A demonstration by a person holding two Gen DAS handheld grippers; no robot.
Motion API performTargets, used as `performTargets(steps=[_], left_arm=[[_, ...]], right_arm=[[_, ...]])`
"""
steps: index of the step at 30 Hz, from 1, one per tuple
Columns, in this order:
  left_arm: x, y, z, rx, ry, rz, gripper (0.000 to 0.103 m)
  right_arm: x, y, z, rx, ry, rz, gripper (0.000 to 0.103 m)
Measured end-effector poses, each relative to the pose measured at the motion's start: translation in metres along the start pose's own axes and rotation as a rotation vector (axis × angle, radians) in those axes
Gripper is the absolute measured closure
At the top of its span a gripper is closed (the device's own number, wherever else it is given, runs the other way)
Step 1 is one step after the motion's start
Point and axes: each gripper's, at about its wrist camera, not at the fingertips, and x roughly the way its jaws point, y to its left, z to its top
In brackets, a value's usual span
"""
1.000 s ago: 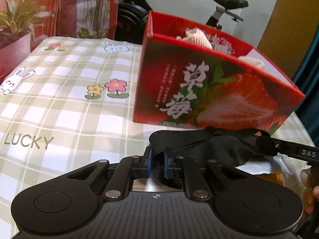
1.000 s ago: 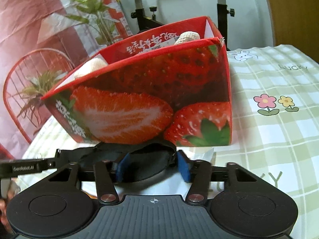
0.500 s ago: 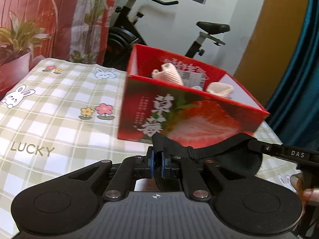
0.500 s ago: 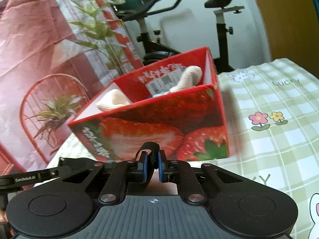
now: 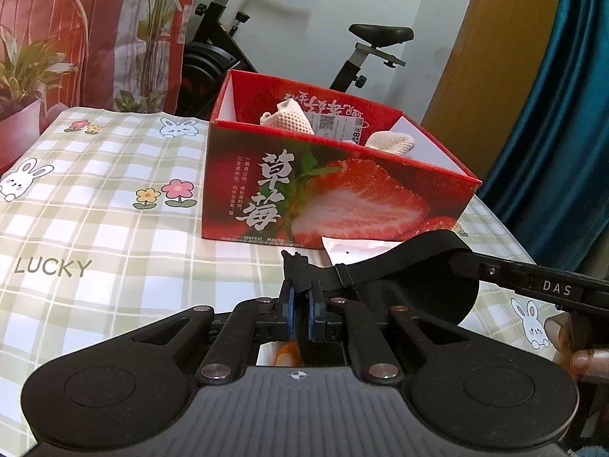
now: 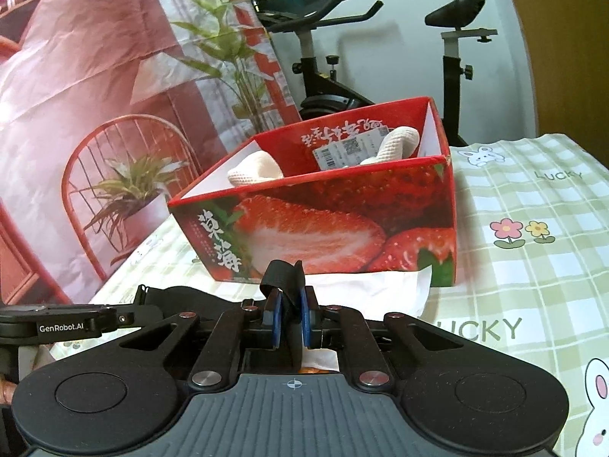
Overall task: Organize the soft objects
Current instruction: 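Lift the black strap with both grippers and carry it over the box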
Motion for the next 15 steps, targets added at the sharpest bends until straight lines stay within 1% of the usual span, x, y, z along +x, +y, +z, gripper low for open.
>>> performTargets(steps=[3,7,11,15], left_arm=[[-0.003,0.000,0.002,0.001,-0.006,-0.002,0.095],[-0.016,0.003,0.015,-0.001,-0.053,-0.018,0.095],[-0.036,0.005,0.043,-0.010,-0.127,-0.034,0.095],[-0.048,-0.002,0.077,0.037,-0.196,-0.047,0.095]], right_arm=[[0.000,0.001,0.002,-0.008,-0.001,-0.004,0.093],[-0.010,0.005,0.018,-0.039,-0.038,0.014,0.094],[-0.022,0.011,0.049,-0.080,-0.094,0.042,0.094],[-0.027,0.014,0.088,-0.105,-0.135,0.068,0.094]])
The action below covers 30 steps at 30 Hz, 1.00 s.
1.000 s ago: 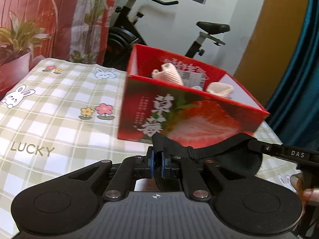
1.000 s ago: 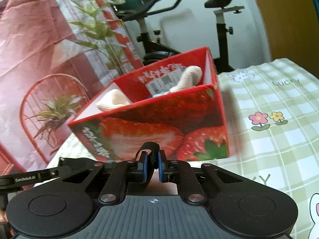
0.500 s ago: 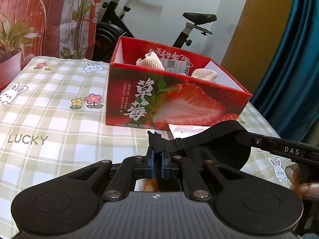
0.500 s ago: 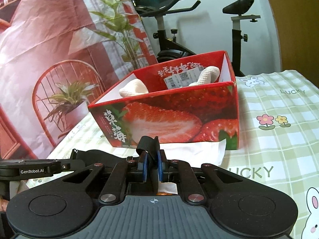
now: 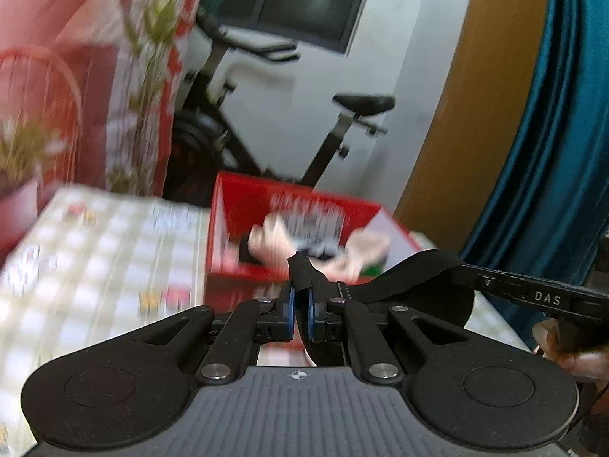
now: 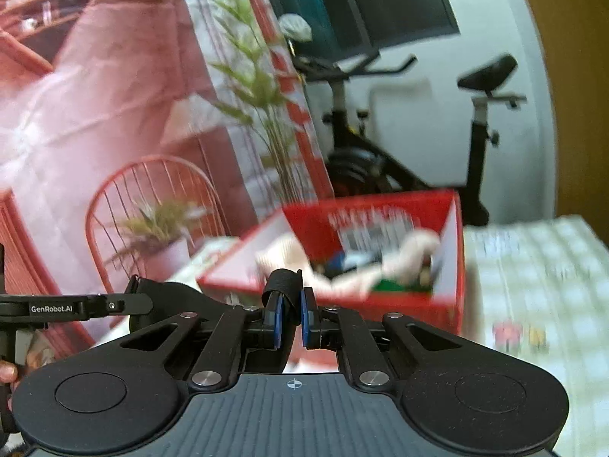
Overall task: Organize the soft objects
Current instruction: 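Lift the black strap with both grippers and carry it over the box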
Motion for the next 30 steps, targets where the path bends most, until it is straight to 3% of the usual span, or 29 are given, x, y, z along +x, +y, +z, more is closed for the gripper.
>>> performTargets(steps=[9,16,22,26,30], left_arm=[[0.066,-0.014,0.069,0.066,-0.081,0.063,0.095],[0.127,-0.015,0.100,0.117,-0.069,0.152,0.095],[0.175,-0.001,0.095,0.108,0.051,0.200,0.095],[0.207,0.006,0.082,0.108,0.224,0.174,0.095],[0.213,0.009,0.072,0.143,0.271,0.174,0.095]], right_arm=[[0.059,-0.015,0.072,-0.068,-0.018,-0.076,0.094],[0.122,-0.031,0.098,-0.152,-0.021,-0.155,0.094],[0.171,-0.055,0.082,-0.139,0.060,-0.225,0.094],[0.204,-0.064,0.062,-0.145,0.239,-0.264,0.094],[0.214,-0.063,0.052,-0.156,0.288,-0.264,0.094]])
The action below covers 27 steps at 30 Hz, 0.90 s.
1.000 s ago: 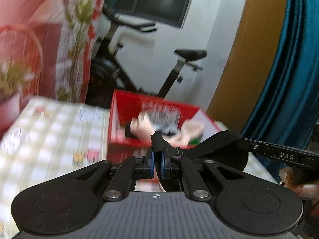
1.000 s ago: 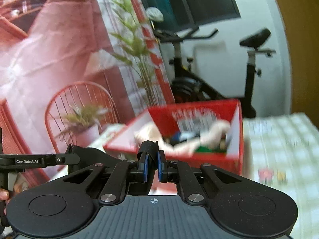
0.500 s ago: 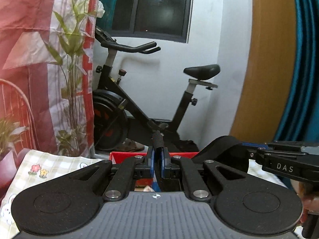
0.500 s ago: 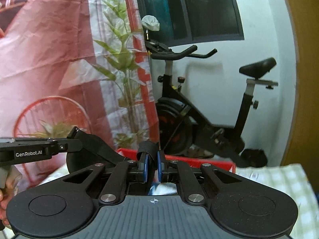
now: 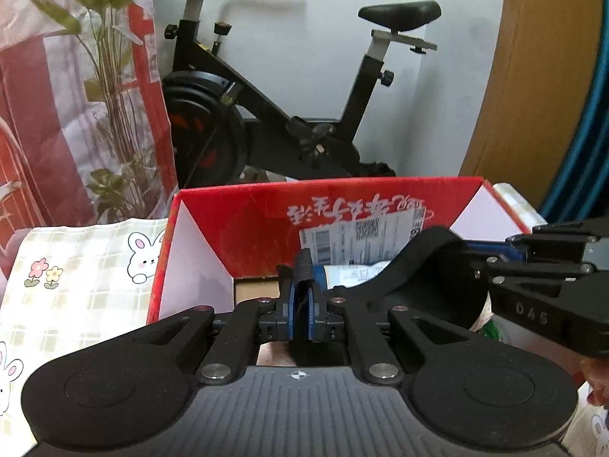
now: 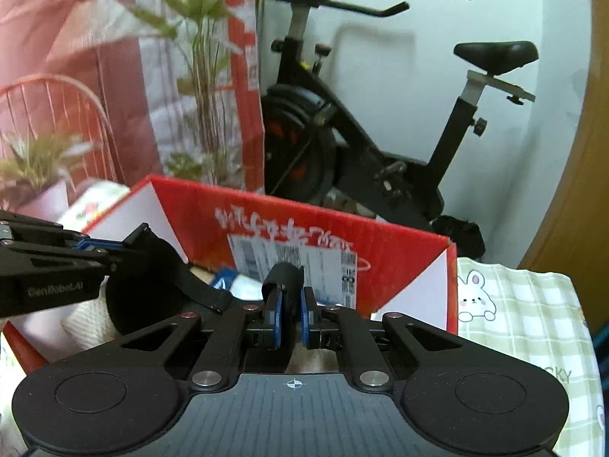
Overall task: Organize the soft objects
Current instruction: 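Lift the black strap with both grippers and carry it over the box, then lower the black strap into the box and open both grippers, then move both tools down to the clear bag of green cables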
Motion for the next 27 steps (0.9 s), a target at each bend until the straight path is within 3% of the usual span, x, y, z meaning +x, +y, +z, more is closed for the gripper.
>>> performTargets(steps=[5,6,8,9,10,12,14,18,20,22,25,27], left_arm=[[-0.004,0.004,-0.004,-0.004,-0.009,-0.020,0.094],[-0.004,0.001,-0.001,0.002,-0.020,-0.022,0.089],[-0.010,-0.003,0.003,0.007,-0.048,-0.011,0.070],[-0.017,0.000,0.003,-0.002,-0.066,-0.007,0.052],[-0.022,0.002,0.005,-0.013,-0.085,-0.006,0.043],[-0.037,0.007,0.005,-0.039,-0.124,-0.011,0.042],[-0.053,0.010,0.004,-0.053,-0.145,-0.014,0.040],[-0.086,0.009,-0.006,-0.037,-0.180,-0.038,0.029],[-0.099,0.003,-0.016,-0.010,-0.191,-0.047,0.025],[-0.114,0.000,-0.030,0.023,-0.199,-0.049,0.014],[-0.131,-0.004,-0.053,0.053,-0.210,-0.062,0.002],[-0.139,-0.006,-0.071,0.066,-0.213,-0.076,0.000]], right_arm=[[0.004,0.008,-0.002,-0.021,0.022,-0.010,0.093],[0.001,0.008,0.000,-0.023,0.021,-0.018,0.090],[-0.006,0.006,0.000,-0.018,0.009,-0.039,0.078],[-0.012,0.005,0.000,-0.013,-0.006,-0.040,0.076],[-0.018,0.006,0.000,-0.008,-0.020,-0.044,0.074],[-0.030,0.005,-0.001,-0.004,-0.042,-0.040,0.065],[-0.043,0.005,-0.003,-0.005,-0.061,-0.033,0.049],[-0.075,0.004,-0.013,0.020,-0.114,0.014,0.040],[-0.091,0.004,-0.021,0.041,-0.138,0.040,0.025],[-0.108,0.006,-0.032,0.039,-0.166,0.038,0.013],[-0.132,0.010,-0.050,0.024,-0.208,0.042,0.000],[-0.147,0.012,-0.062,0.016,-0.235,0.049,0.000]])
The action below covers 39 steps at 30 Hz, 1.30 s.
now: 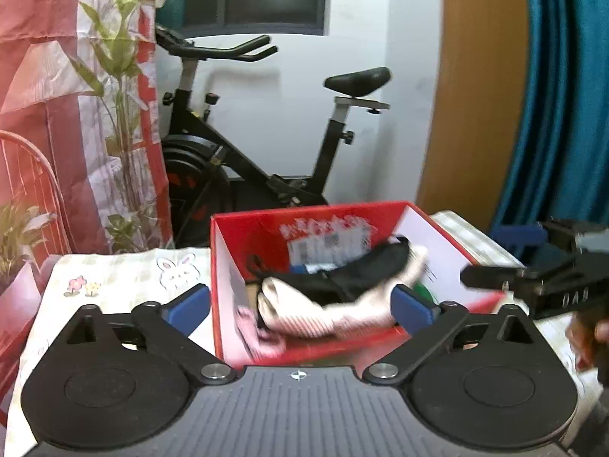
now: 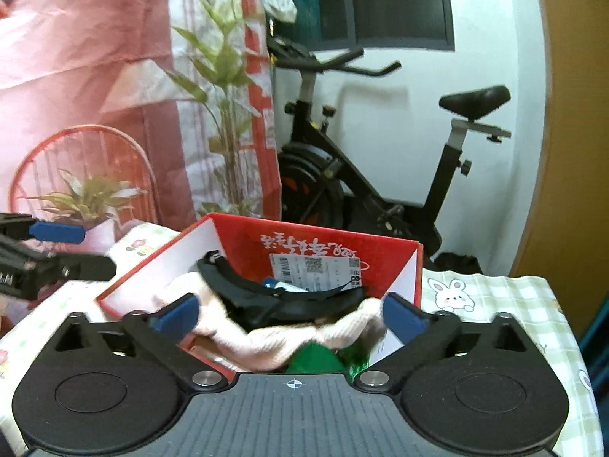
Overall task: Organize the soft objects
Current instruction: 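Move both tools down to the clear bag of green cables, then close the left and right grippers on the clear cable bag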
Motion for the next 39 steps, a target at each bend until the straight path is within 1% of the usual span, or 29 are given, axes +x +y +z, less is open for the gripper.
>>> performTargets(steps=[2,6,9,11,12,13,15,16,17,21,23,25,27,30,33,37,39], left_arm=[[-0.008,-0.006,-0.016,0.000,0.020,-0.004,0.000],[-0.007,-0.013,-0.047,-0.052,0.080,0.001,0.000],[-0.002,-0.015,-0.068,-0.091,0.108,0.005,0.000],[0.001,-0.016,-0.080,-0.113,0.127,0.022,0.000],[0.002,-0.016,-0.084,-0.121,0.132,0.034,0.000],[0.001,-0.017,-0.088,-0.122,0.127,0.064,0.000],[0.000,-0.021,-0.093,-0.115,0.117,0.145,0.000],[0.000,-0.020,-0.095,-0.121,0.114,0.172,0.000],[-0.002,-0.018,-0.097,-0.134,0.107,0.176,0.000],[-0.003,-0.007,-0.104,-0.190,0.094,0.156,0.000],[-0.006,-0.005,-0.110,-0.220,0.070,0.143,0.000],[-0.006,-0.005,-0.114,-0.238,0.055,0.129,0.000],[-0.007,-0.007,-0.116,-0.232,0.054,0.122,0.000],[-0.003,-0.011,-0.118,-0.207,0.051,0.116,0.000],[-0.003,-0.012,-0.121,-0.202,0.049,0.109,0.000],[-0.003,-0.013,-0.120,-0.189,0.037,0.096,0.001],[-0.003,-0.014,-0.120,-0.172,0.029,0.084,0.002]], right_arm=[[-0.014,0.003,-0.011,-0.012,-0.014,-0.002,0.000],[-0.028,0.008,-0.040,-0.025,-0.010,-0.022,0.000],[-0.030,0.017,-0.071,-0.043,0.028,-0.026,0.000],[-0.026,0.022,-0.095,-0.063,0.084,-0.034,0.000],[-0.023,0.025,-0.105,-0.073,0.106,-0.037,0.000],[-0.020,0.028,-0.117,-0.091,0.132,-0.038,0.000],[-0.013,0.033,-0.134,-0.126,0.175,-0.046,0.000],[-0.010,0.035,-0.140,-0.138,0.194,-0.048,0.000],[-0.008,0.036,-0.144,-0.146,0.206,-0.046,0.000],[0.002,0.046,-0.151,-0.202,0.236,-0.047,0.001],[0.005,0.050,-0.154,-0.230,0.244,-0.043,0.001],[0.007,0.051,-0.155,-0.248,0.247,-0.066,0.001],[0.011,0.045,-0.154,-0.233,0.255,-0.082,0.002],[0.013,0.032,-0.153,-0.170,0.257,-0.075,0.006],[0.016,0.020,-0.150,-0.119,0.253,-0.080,0.013],[0.016,0.013,-0.144,-0.075,0.219,-0.078,0.020],[0.018,0.011,-0.139,-0.072,0.203,-0.076,0.021]])
